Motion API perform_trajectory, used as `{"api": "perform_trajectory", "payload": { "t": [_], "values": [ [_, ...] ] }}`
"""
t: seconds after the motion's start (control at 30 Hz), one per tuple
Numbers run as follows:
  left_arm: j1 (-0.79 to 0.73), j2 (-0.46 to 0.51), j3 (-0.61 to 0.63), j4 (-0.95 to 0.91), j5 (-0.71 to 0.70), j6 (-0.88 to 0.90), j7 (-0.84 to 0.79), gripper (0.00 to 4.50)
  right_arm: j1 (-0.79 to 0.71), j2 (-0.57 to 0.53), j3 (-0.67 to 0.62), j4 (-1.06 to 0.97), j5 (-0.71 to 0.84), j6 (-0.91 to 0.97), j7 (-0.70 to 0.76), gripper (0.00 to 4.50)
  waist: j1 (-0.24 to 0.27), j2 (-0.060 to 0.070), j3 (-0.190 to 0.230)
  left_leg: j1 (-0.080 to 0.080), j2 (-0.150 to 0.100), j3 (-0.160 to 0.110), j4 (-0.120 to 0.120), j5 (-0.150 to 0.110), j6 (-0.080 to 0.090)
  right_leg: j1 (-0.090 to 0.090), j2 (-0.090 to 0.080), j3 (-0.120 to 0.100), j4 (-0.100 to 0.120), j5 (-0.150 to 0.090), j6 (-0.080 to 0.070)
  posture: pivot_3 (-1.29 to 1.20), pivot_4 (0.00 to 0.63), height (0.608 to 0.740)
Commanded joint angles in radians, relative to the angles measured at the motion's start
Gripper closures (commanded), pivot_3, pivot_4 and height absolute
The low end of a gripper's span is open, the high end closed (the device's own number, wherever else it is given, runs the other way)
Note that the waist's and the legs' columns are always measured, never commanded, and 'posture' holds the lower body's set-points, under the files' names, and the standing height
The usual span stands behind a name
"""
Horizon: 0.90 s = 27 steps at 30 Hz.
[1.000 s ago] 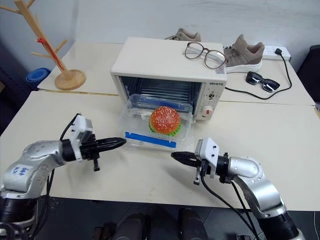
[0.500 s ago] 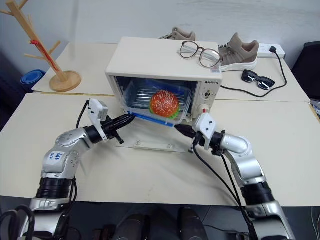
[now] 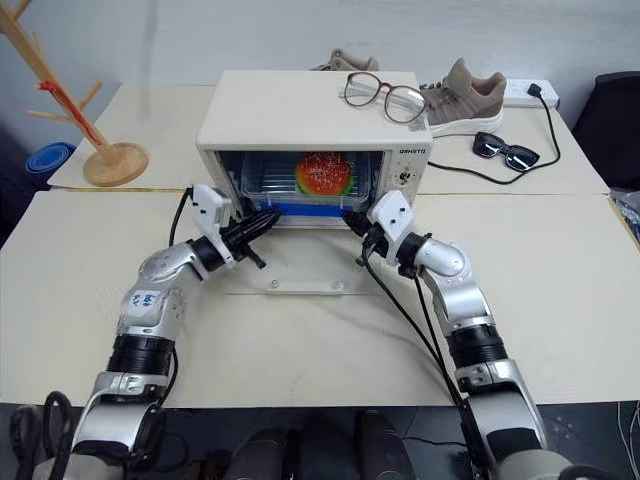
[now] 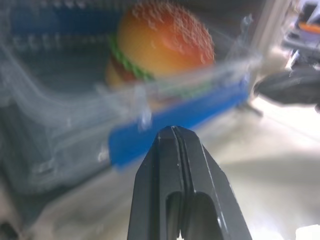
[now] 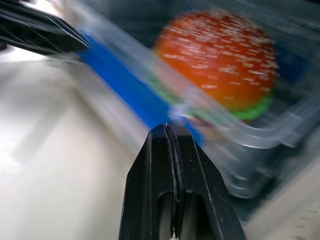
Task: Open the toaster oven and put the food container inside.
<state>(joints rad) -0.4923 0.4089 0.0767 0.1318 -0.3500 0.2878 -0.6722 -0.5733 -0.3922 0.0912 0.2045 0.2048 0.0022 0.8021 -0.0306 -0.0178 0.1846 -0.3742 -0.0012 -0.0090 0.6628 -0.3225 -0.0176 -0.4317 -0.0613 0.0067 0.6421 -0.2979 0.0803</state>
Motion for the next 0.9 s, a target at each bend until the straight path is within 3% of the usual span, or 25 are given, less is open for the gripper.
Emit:
{"api": "perform_trajectory", "payload": {
  "t": [0.03,0.2,0.33,0.43,0.63,0.77,0.9],
  "values": [
    [0.086,0.084,0.078,-0.164,-0.090,0.068,-0.070,3.67,0.074,-0.081,-0.076,-0.174,0.098,0.054,0.073,4.50,0.003,0.000,0.000,0.000,0.000,0.000,0.000,0.000,0.000,0.000,0.000,0.000,0.000,0.000,0.000,0.00,0.150,0.740],
    [0.270,0.246,0.219,-0.329,-0.244,0.177,-0.205,2.13,0.192,-0.252,-0.151,-0.110,0.069,-0.012,0.157,4.50,0.006,0.000,0.000,0.002,-0.001,-0.001,0.001,-0.002,0.004,0.005,-0.002,0.000,-0.006,0.000,0.000,0.00,0.150,0.740],
    [0.463,0.391,0.266,-0.349,-0.215,-0.013,-0.501,0.90,0.220,-0.311,-0.147,0.080,0.050,-0.121,0.260,4.50,0.004,0.000,0.000,0.003,-0.001,0.000,0.000,-0.005,0.008,0.006,-0.002,0.000,-0.009,0.000,-0.001,0.00,0.150,0.740],
    [0.501,0.403,0.292,-0.297,-0.260,-0.074,-0.602,0.01,0.220,-0.291,-0.106,0.148,0.042,-0.161,0.326,4.50,0.003,0.002,0.001,0.004,0.000,0.001,-0.001,-0.004,0.008,0.005,-0.001,0.000,-0.009,-0.001,-0.002,0.00,0.150,0.740],
    [0.482,0.393,0.324,-0.319,-0.346,-0.013,-0.581,0.01,0.192,-0.194,-0.077,0.206,0.060,-0.239,0.385,4.50,0.000,0.001,0.001,0.005,0.001,0.001,0.000,-0.005,0.009,0.005,-0.001,0.001,-0.006,-0.001,-0.002,0.00,0.150,0.740],
    [0.463,0.371,0.374,-0.345,-0.462,0.098,-0.491,0.01,0.185,-0.101,-0.101,0.141,0.165,-0.263,0.435,4.50,0.002,0.002,0.001,0.004,0.001,0.000,0.000,-0.005,0.008,0.005,-0.001,0.000,-0.006,-0.001,-0.002,0.00,0.150,0.740],
    [0.445,0.347,0.418,-0.353,-0.512,0.138,-0.421,0.01,0.181,-0.047,-0.130,0.107,0.204,-0.286,0.402,4.50,0.003,0.001,0.001,0.004,0.001,0.000,0.000,-0.005,0.008,0.005,-0.001,0.000,-0.005,-0.001,-0.002,0.00,0.150,0.740]
  ]
}}
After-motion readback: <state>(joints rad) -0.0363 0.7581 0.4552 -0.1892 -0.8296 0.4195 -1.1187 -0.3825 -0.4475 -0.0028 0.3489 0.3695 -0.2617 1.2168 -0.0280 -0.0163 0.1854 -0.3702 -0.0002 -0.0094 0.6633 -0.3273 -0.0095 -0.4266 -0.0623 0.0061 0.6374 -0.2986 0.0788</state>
